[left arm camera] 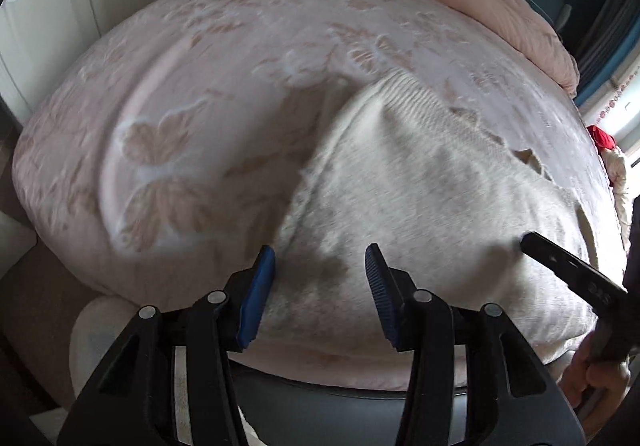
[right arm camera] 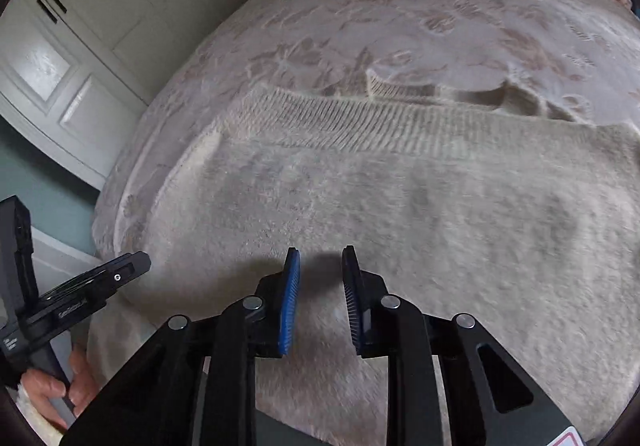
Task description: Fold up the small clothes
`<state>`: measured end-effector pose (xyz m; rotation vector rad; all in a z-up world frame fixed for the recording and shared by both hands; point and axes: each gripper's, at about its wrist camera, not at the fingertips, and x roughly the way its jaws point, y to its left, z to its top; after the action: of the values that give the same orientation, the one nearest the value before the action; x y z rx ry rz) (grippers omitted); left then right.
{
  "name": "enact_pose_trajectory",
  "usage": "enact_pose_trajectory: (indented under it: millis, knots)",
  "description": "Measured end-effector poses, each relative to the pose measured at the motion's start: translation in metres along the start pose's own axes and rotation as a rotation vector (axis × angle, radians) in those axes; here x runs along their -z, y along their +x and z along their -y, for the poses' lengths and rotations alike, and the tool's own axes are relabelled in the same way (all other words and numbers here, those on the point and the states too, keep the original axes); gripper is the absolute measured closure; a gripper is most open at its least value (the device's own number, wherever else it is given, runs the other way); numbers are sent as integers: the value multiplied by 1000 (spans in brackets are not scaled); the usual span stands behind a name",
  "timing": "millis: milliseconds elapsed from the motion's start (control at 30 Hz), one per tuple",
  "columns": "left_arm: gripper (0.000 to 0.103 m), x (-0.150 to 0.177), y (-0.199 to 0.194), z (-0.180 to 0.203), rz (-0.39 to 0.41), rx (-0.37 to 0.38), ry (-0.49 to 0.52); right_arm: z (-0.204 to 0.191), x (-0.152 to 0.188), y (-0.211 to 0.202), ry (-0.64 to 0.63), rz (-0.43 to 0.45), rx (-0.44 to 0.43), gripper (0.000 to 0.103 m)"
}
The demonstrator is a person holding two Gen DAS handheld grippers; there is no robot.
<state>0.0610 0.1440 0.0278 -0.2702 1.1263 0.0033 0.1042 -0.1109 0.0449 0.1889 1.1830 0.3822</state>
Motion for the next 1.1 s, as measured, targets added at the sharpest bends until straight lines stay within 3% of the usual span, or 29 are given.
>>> enact_pose_trajectory:
  millis: [100, 133, 300, 400, 467, 567, 667, 867, 933, 1100]
  knots:
    - [56, 2, 13, -16, -31, 36, -62, -12, -8, 16, -47, -12, 82, 83]
    - [55, 1, 14, -18, -34, 48, -75, -16, -13, 12, -40, -16, 91, 78]
    - [57, 5, 8, -20, -24, 96, -65, -33, -42, -11, -27, 38, 48, 77]
    - [55, 6, 8, -16, -23, 99, -54, -32, -64, 21, -13, -15, 63, 77]
    - [55, 6, 11, -16, -28, 98, -56, -29, -72, 58, 4, -100, 78, 78]
    - [55, 7, 13, -18, -40, 113, -64, -43, -85, 68, -33, -83, 153, 77]
    - [54, 8, 14, -20, -38, 124, -66, -65, -102, 62, -45, -42, 80, 78]
    - [52, 6, 15, -17, -49, 118, -62, -81, -126, 116, -113, -109, 218, 78]
    - [52, 4, 11, -14, -43, 113, -57, -82, -131, 107, -90, -109, 210, 77]
    - [52, 4, 9, 0, -38, 76, -9, -62, -104, 33, -52, 17, 80, 77]
